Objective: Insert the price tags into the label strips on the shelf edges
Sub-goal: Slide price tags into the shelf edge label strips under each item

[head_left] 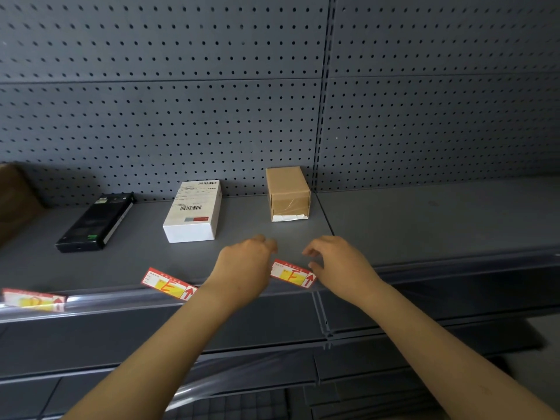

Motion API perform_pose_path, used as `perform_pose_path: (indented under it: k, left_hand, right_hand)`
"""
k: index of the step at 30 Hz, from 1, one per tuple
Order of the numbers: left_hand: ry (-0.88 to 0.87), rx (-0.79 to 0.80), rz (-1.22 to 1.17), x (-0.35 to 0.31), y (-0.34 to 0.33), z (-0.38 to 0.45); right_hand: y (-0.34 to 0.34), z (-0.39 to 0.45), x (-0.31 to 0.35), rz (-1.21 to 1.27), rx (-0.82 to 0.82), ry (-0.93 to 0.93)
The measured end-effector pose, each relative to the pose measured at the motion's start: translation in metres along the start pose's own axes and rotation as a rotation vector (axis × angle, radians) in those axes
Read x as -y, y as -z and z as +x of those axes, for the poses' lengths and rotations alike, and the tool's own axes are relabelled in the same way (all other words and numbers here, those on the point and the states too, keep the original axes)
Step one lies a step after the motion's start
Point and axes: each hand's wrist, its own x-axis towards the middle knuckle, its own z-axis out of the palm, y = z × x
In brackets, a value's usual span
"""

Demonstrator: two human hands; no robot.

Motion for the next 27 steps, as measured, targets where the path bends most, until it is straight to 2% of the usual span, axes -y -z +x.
perform_pose_path:
  k: [5,9,13,20,27]
  left_hand:
    - [-0.021,0.038,-0.04,-0.007,-0.007,0.011]
    - [-0.018,0.066,-0.079,-0.011,-0.011,0.015]
    - [-0.01,0.056,-0.171,-0.013,-0.015,0.014]
    - [0.02,0.049,-0.297,-0.014,-0.022,0.014]
    - [0.037,-0.011,-0.321,-0.018,-0.029,0.008]
  right_hand:
    - [-0.006,-0.005,0.002,-0.013,-0.041,0.007]
    - [-0.009,-0.011,0.004,-0.033,-0.01,-0.004]
    - [-0.015,-0.013,0.004,-0.071,0.018,-0.028]
    - [-0.019,-0.015,-0.003,-0.083,-0.043,-0.101]
    - [-0.023,-0.017,-0.003,-0.141,-0.052,-0.034]
